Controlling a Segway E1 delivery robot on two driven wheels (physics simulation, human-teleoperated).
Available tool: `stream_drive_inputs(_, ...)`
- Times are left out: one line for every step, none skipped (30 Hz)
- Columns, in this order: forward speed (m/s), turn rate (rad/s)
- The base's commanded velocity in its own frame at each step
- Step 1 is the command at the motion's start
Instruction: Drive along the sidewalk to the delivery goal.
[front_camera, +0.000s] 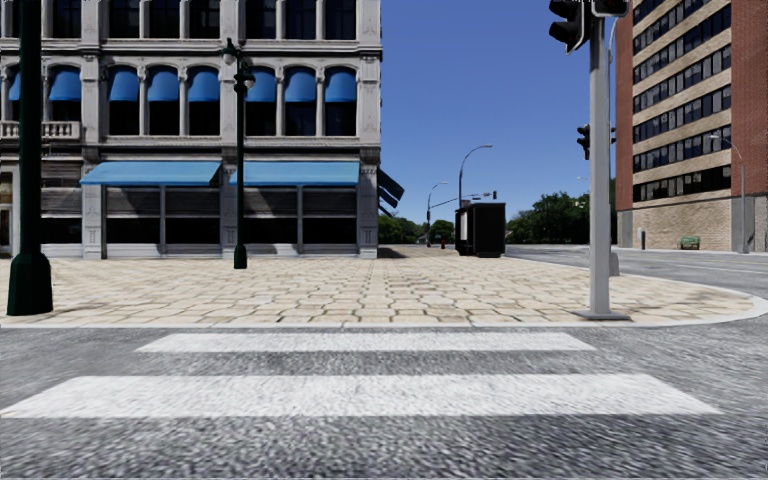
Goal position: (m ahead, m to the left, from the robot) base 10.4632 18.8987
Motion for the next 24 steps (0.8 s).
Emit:
stream_drive_inputs(2.0,0.0)
stream_drive_inputs(2.0,0.0)
stream_drive_inputs(2.0,0.0)
stream_drive_inputs(2.0,0.0)
stream_drive_inputs(2.0,0.0)
stream_drive_inputs(2.0,0.0)
stream_drive_inputs(2.0,0.0)
stream_drive_inputs(2.0,0.0)
stream_drive_inputs(2.0,0.0)
stream_drive_inputs(2.0,0.0)
stream_drive_inputs(2.0,0.0)
stream_drive_inputs(2.0,0.0)
stream_drive_inputs(2.0,0.0)
stream_drive_inputs(2.0,0.0)
stream_drive_inputs(2.0,0.0)
stream_drive_inputs(2.0,0.0)
stream_drive_inputs(2.0,0.0)
stream_drive_inputs(2.0,0.0)
stream_drive_inputs(2.0,0.0)
stream_drive_inputs(2.0,0.0)
stream_drive_inputs(2.0,0.0)
stream_drive_inputs(2.0,0.0)
stream_drive_inputs(2.0,0.0)
stream_drive_inputs(2.0,0.0)
